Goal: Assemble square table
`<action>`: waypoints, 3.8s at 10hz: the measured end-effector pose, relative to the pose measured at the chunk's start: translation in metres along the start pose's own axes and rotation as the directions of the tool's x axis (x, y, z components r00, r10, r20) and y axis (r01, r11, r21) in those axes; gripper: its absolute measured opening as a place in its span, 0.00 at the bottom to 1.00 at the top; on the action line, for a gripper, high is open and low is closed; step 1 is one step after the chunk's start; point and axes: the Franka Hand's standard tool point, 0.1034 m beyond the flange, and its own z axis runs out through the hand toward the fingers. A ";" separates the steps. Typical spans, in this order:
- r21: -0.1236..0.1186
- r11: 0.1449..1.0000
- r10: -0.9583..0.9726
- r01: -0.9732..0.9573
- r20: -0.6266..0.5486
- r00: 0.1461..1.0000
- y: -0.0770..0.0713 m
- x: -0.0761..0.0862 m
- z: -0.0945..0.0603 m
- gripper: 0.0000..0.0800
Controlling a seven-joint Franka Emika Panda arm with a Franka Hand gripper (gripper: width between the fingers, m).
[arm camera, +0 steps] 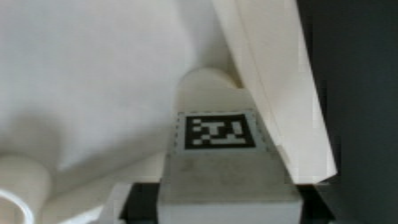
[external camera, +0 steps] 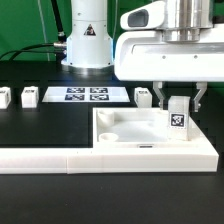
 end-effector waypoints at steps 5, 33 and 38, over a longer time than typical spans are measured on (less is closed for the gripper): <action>-0.016 0.875 0.483 -0.484 -0.021 0.875 0.000 -0.003 -0.001 0.36; -0.021 0.938 -0.346 0.346 0.018 0.938 0.000 -0.003 -0.001 0.36; -0.035 0.996 -0.080 0.080 0.006 0.997 0.006 0.001 -0.002 0.36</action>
Offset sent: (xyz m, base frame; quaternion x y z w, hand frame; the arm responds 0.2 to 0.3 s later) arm -0.0074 0.0071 -0.0027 -0.0315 -0.0018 0.2783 0.9600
